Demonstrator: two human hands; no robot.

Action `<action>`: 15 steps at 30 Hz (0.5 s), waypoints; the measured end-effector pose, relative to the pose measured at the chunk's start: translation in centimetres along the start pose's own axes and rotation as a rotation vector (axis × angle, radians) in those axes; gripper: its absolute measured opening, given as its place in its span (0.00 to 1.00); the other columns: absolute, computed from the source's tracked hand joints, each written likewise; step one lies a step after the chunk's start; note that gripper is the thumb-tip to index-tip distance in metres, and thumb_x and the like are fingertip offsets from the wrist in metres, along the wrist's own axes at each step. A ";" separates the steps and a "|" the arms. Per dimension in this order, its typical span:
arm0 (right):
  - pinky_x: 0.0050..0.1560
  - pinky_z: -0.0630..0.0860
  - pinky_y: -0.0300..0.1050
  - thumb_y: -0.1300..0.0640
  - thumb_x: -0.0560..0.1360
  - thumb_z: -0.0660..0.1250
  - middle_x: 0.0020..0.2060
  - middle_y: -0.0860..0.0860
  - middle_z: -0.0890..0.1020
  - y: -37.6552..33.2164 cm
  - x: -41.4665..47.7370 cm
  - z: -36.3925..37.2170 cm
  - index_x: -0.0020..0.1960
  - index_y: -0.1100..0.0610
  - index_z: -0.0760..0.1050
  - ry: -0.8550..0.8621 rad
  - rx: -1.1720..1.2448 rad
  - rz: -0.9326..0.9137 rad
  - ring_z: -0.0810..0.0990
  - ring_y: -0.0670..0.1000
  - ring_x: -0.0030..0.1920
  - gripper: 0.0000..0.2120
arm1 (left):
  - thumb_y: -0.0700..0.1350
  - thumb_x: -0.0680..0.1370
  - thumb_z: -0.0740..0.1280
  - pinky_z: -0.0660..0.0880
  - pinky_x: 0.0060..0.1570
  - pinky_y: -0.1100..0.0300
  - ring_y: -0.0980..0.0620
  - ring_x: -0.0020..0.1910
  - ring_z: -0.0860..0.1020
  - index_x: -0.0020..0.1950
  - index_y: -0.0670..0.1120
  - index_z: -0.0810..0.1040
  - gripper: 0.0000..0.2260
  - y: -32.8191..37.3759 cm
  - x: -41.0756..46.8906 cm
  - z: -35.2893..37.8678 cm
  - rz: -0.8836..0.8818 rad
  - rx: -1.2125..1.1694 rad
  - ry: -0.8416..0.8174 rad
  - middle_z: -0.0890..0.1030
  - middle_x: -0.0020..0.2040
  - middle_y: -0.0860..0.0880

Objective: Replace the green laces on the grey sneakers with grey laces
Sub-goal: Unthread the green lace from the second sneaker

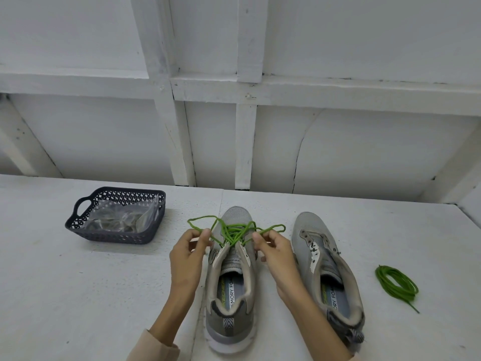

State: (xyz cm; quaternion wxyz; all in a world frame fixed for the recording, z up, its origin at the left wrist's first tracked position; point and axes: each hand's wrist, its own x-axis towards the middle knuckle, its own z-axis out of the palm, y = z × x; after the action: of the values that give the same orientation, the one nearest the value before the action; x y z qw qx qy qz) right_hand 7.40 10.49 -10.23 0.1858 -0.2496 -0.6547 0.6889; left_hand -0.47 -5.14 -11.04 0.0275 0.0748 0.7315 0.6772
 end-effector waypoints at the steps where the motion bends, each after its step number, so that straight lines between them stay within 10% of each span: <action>1: 0.37 0.70 0.34 0.55 0.75 0.70 0.33 0.48 0.78 -0.1 -0.1 0.0 0.42 0.60 0.78 -0.035 -0.007 -0.002 0.73 0.41 0.34 0.09 | 0.55 0.75 0.71 0.73 0.44 0.61 0.56 0.41 0.80 0.41 0.47 0.79 0.12 0.0 -0.2 0.1 -0.001 0.019 -0.058 0.83 0.37 0.52; 4: 0.37 0.72 0.32 0.58 0.72 0.74 0.34 0.49 0.81 -0.5 -0.3 0.5 0.43 0.62 0.82 -0.117 -0.045 -0.014 0.75 0.41 0.34 0.07 | 0.58 0.71 0.71 0.72 0.41 0.64 0.59 0.39 0.78 0.38 0.46 0.81 0.15 0.0 -0.4 0.2 0.019 0.125 -0.209 0.82 0.36 0.53; 9: 0.39 0.69 0.39 0.56 0.77 0.69 0.31 0.48 0.77 -0.3 0.3 -0.1 0.39 0.57 0.76 0.113 0.028 -0.042 0.73 0.44 0.34 0.09 | 0.49 0.78 0.69 0.71 0.40 0.59 0.58 0.35 0.76 0.38 0.45 0.79 0.11 0.1 -0.1 -0.1 0.038 0.041 0.060 0.82 0.35 0.52; 15: 0.36 0.68 0.35 0.55 0.71 0.75 0.31 0.51 0.76 -0.3 -0.2 0.4 0.40 0.64 0.79 -0.078 -0.069 -0.021 0.71 0.44 0.33 0.12 | 0.54 0.73 0.73 0.71 0.39 0.64 0.58 0.36 0.77 0.36 0.45 0.80 0.14 0.1 -0.5 0.2 0.023 0.118 -0.166 0.81 0.33 0.54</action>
State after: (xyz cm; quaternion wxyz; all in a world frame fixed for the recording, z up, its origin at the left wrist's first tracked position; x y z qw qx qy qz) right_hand 7.28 10.03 -9.94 0.1587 -0.2218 -0.6874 0.6732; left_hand 0.09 -5.00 -11.04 0.0757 0.1403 0.7645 0.6247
